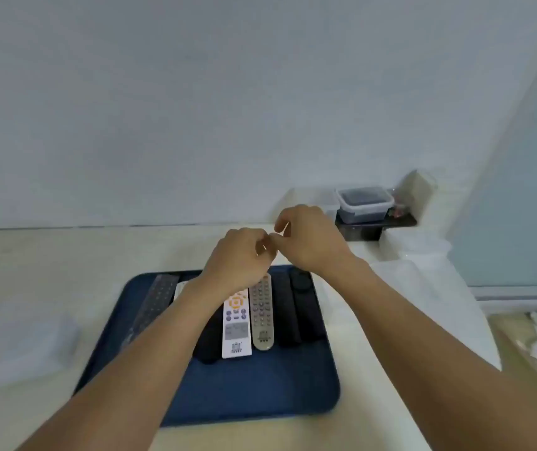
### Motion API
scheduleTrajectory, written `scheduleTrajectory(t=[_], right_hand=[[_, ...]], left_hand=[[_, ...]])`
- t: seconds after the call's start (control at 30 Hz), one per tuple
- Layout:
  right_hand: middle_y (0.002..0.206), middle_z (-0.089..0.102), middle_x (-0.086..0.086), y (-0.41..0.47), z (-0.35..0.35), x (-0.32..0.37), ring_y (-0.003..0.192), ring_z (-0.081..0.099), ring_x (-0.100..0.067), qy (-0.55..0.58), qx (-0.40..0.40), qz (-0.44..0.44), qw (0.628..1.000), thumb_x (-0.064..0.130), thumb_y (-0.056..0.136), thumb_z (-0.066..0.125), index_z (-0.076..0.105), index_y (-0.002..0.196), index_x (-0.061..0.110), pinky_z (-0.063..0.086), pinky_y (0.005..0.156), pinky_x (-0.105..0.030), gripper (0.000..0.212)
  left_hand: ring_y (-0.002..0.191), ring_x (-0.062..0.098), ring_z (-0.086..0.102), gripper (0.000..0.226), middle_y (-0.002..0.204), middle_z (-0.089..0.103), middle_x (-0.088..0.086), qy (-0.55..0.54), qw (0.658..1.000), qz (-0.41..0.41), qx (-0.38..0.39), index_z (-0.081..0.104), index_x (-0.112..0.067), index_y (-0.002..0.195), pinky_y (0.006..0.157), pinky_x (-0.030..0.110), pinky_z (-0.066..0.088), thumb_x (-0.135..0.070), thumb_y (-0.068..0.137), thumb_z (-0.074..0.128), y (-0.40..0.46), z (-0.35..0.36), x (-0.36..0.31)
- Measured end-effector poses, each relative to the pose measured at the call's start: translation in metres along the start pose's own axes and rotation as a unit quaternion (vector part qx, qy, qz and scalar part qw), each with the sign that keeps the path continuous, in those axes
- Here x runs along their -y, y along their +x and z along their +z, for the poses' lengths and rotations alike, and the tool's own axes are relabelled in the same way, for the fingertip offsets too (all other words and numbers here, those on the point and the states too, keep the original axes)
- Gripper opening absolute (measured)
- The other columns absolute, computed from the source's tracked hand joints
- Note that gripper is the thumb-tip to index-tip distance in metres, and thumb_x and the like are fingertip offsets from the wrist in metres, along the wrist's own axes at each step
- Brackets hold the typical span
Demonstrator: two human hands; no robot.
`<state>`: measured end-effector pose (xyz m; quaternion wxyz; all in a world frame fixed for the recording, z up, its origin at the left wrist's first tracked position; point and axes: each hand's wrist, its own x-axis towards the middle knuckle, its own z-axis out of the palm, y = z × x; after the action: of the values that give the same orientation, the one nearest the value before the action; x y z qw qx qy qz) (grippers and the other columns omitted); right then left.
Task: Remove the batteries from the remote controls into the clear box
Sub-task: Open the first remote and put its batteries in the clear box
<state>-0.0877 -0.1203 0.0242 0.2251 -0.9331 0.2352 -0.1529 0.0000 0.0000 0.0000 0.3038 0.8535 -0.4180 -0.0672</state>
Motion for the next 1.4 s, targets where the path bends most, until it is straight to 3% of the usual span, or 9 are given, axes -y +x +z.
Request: scheduleTrajectory(t=[0.2, 0.37, 0.5, 0.7, 0.97, 1.07, 1.17, 1.3, 1.4], right_hand=[[0.087, 0.067, 0.002, -0.056, 0.061, -0.036, 0.080, 0.060, -0.019, -0.017, -0.116, -0.048, 0.992, 0.024, 0.088, 0.058, 0.068, 0.098, 0.018, 0.052, 0.068, -0.034, 0.015], [0.082, 0.061, -0.003, -0.100, 0.080, -0.049, 0.072, 0.056, -0.024, -0.092, -0.112, 0.007, 0.989, 0.023, 0.087, 0.055, 0.053, 0.077, 0.016, 0.042, 0.060, -0.033, 0.013], [0.098, 0.061, -0.006, -0.119, 0.089, -0.043, 0.077, 0.054, -0.024, -0.142, -0.091, 0.032, 0.985, 0.024, 0.093, 0.053, 0.049, 0.085, 0.017, 0.036, 0.063, -0.031, 0.012], [0.115, 0.057, -0.011, -0.121, 0.090, -0.038, 0.102, 0.061, -0.031, -0.182, -0.041, 0.061, 0.980, 0.024, 0.092, 0.061, 0.057, 0.112, 0.010, 0.042, 0.074, -0.032, 0.025], [0.108, 0.062, -0.012, -0.105, 0.097, -0.028, 0.095, 0.065, -0.029, -0.213, -0.071, 0.079, 0.971, 0.012, 0.097, 0.056, 0.059, 0.108, 0.008, 0.041, 0.068, -0.030, 0.012], [0.086, 0.060, -0.009, -0.108, 0.089, -0.034, 0.081, 0.064, -0.029, -0.129, -0.150, 0.100, 0.975, 0.019, 0.097, 0.055, 0.055, 0.084, 0.010, 0.038, 0.061, -0.029, 0.016], [0.061, 0.056, 0.000, -0.105, 0.073, -0.039, 0.055, 0.051, -0.016, 0.057, -0.222, 0.044, 0.972, 0.029, 0.094, 0.061, 0.055, 0.068, 0.009, 0.032, 0.049, -0.027, 0.033], [0.065, 0.059, 0.002, -0.075, 0.050, -0.025, 0.060, 0.055, -0.012, 0.377, -0.023, -0.006, 0.926, 0.026, 0.096, 0.065, 0.073, 0.089, 0.001, 0.045, 0.052, -0.022, 0.027], [0.072, 0.062, -0.001, -0.041, 0.053, -0.026, 0.062, 0.058, -0.012, 0.496, -0.003, 0.014, 0.868, 0.025, 0.095, 0.065, 0.071, 0.101, -0.003, 0.047, 0.054, -0.022, 0.029]], left_hand=[[0.070, 0.012, 0.062, 0.019, 0.070, 0.064, -0.007, 0.040, 0.997, 0.060, 0.005, 0.055, -0.031, 0.072, 0.058, 0.032, 0.048, -0.028, 0.091, 0.056, -0.030, 0.068, 0.029], [0.106, 0.015, 0.060, 0.027, 0.106, 0.066, -0.012, 0.116, 0.983, 0.139, -0.012, 0.068, -0.030, 0.108, 0.090, 0.043, 0.047, -0.048, 0.090, 0.059, -0.068, 0.092, 0.041], [0.142, 0.019, 0.036, 0.060, 0.151, 0.046, -0.005, 0.243, 0.957, 0.154, 0.017, 0.043, -0.027, 0.151, 0.114, 0.051, 0.027, -0.056, 0.099, 0.044, -0.086, 0.104, 0.053], [0.147, 0.017, 0.030, 0.061, 0.159, 0.038, -0.005, 0.272, 0.947, 0.173, -0.007, 0.036, -0.029, 0.155, 0.117, 0.047, 0.025, -0.056, 0.102, 0.038, -0.088, 0.098, 0.070], [0.146, 0.019, 0.031, 0.062, 0.158, 0.039, -0.004, 0.263, 0.946, 0.185, -0.025, 0.039, -0.028, 0.154, 0.118, 0.051, 0.024, -0.059, 0.101, 0.035, -0.082, 0.101, 0.079], [0.145, 0.019, 0.033, 0.062, 0.157, 0.041, -0.003, 0.208, 0.959, 0.189, -0.037, 0.045, -0.025, 0.150, 0.118, 0.048, 0.026, -0.059, 0.098, 0.043, -0.086, 0.099, 0.076], [0.135, 0.017, 0.048, 0.070, 0.148, 0.052, -0.003, -0.105, 0.981, 0.088, -0.137, 0.053, -0.022, 0.143, 0.112, 0.039, 0.039, -0.063, 0.087, 0.048, -0.083, 0.075, 0.061], [0.111, 0.036, 0.070, 0.068, 0.131, 0.064, 0.011, -0.632, 0.764, -0.103, -0.079, 0.059, -0.017, 0.132, 0.072, 0.045, 0.061, -0.068, 0.087, 0.048, -0.059, 0.007, 0.051], [0.100, 0.049, 0.071, 0.064, 0.121, 0.070, 0.023, -0.736, 0.663, -0.132, 0.033, 0.065, -0.002, 0.122, 0.060, 0.043, 0.062, -0.058, 0.095, 0.050, -0.046, -0.019, 0.067]])
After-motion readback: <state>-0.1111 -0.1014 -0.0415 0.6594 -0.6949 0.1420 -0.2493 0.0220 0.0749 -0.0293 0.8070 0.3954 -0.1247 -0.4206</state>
